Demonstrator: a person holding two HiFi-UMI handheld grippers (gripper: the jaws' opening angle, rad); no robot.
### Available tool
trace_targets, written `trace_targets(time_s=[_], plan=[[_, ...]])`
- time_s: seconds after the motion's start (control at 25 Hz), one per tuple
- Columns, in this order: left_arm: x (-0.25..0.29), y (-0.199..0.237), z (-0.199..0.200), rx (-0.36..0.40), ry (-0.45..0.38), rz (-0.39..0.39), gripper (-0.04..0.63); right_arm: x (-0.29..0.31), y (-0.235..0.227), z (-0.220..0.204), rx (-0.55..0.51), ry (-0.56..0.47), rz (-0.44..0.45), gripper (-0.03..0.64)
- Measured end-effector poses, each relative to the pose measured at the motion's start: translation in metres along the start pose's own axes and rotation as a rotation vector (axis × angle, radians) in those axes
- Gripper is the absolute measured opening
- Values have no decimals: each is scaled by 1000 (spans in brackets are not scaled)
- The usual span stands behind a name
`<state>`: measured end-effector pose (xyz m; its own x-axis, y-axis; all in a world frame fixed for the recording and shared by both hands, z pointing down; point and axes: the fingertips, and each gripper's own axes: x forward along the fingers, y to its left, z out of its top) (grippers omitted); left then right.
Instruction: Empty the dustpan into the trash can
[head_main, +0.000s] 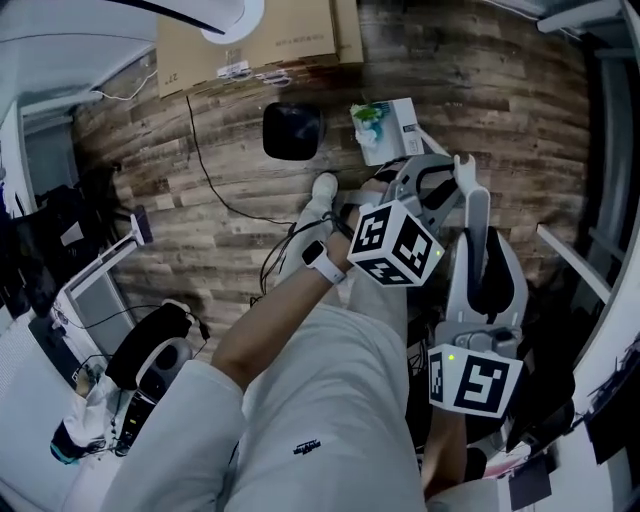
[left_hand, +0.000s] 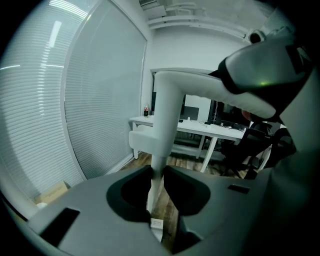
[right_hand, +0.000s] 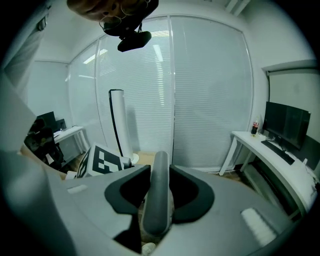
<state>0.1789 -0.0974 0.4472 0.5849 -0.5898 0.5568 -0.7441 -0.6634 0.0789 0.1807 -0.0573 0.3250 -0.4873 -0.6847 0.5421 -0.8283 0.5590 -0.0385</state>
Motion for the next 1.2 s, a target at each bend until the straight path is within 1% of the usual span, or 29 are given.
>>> trace_targets(time_s=[0.16, 0.32, 0.44, 0.56, 0.64, 0.76, 1.08, 1.12, 1.2], plan=[[-27, 9, 16, 20, -14, 50, 81, -9, 17, 27, -37, -29, 45, 129], [-53, 17, 25, -4, -33, 97, 80, -17, 33, 50, -82, -53, 66, 130], [-63, 21, 29, -23, -38, 124, 80, -20, 41, 58, -128, -56, 70, 132], [-72, 25, 33, -44, -42, 138, 80, -20, 47, 69, -180, -59, 75, 137], [-77, 26, 34, -50, -43, 140, 80, -16, 51, 76, -192, -51, 86, 158], [-82, 21, 34, -58, -38, 146, 80, -11, 53, 75, -200, -23, 136, 179], [-97, 23, 35, -76, -24, 164, 80, 4, 68, 77, -202, 41, 270, 179], [-99, 24, 35, -76, -20, 166, 80, 6, 70, 77, -188, 46, 285, 178], [-105, 26, 36, -79, -17, 167, 80, 6, 75, 80, -171, 45, 324, 150]])
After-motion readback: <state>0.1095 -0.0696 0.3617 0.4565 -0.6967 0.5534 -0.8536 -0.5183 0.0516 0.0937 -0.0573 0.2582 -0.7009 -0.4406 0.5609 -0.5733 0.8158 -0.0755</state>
